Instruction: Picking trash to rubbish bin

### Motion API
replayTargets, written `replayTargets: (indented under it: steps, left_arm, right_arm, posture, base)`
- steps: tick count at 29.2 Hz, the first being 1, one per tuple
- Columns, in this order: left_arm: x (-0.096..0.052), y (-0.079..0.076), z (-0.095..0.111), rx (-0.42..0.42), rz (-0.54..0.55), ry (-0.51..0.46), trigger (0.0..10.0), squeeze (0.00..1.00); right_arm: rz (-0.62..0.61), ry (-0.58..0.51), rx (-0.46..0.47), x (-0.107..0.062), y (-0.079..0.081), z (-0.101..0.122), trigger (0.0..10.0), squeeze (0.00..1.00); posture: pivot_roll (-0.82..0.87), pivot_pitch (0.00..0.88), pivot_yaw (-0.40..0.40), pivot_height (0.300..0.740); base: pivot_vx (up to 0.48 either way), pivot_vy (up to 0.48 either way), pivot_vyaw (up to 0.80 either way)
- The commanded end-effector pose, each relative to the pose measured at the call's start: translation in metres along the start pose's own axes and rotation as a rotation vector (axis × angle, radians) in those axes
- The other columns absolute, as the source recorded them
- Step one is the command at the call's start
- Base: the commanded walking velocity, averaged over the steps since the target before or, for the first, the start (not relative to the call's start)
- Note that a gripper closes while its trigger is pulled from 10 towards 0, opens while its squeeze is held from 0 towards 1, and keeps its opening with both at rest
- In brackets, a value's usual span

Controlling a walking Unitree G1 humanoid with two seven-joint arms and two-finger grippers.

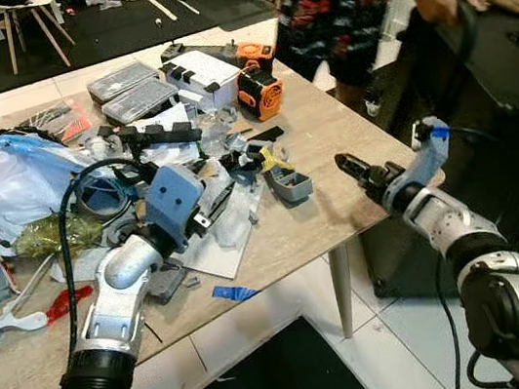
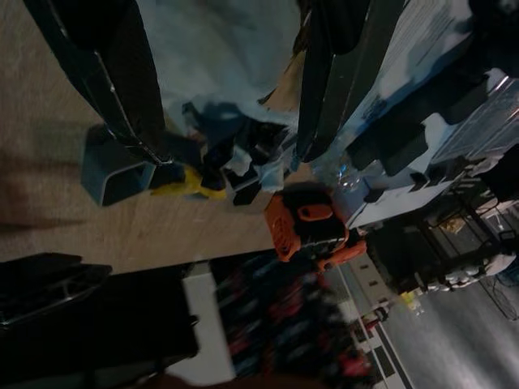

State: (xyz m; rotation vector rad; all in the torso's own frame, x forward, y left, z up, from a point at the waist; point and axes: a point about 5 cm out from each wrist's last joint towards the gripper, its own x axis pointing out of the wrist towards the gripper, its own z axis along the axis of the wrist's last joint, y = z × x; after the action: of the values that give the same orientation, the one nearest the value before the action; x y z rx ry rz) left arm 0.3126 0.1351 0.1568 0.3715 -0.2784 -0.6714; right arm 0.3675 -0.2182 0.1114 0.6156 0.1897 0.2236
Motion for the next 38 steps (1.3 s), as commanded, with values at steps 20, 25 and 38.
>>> replayTargets:
  steps: [20, 25, 38]
  left_arm:
    - [-0.007, 0.006, 0.004, 0.082, -0.08, 0.048, 10.0, 0.0]
    - [-0.007, 0.007, 0.005, 0.088, -0.087, 0.049, 10.0, 0.0]
    - [-0.005, 0.004, 0.007, 0.104, -0.102, 0.051, 10.0, 0.0]
  right_arm:
    - [-0.001, 0.151, 0.069, 0.012, 0.021, -0.037, 10.0, 0.0]
    - [-0.017, 0.165, 0.062, 0.013, 0.022, -0.04, 10.0, 0.0]
    - [0.023, 0.209, 0.035, 0.016, 0.029, -0.041, 0.0, 0.0]
  posture:
    - [0.02, 0.0, 0.005, 0.74]
    - [0.02, 0.0, 0.004, 0.74]
    - [0.02, 0.0, 0.003, 0.74]
  base:
    - [0.0, 0.0, 0.0]
    - [0.0, 0.0, 0.0]
    - [0.0, 0.0, 0.0]
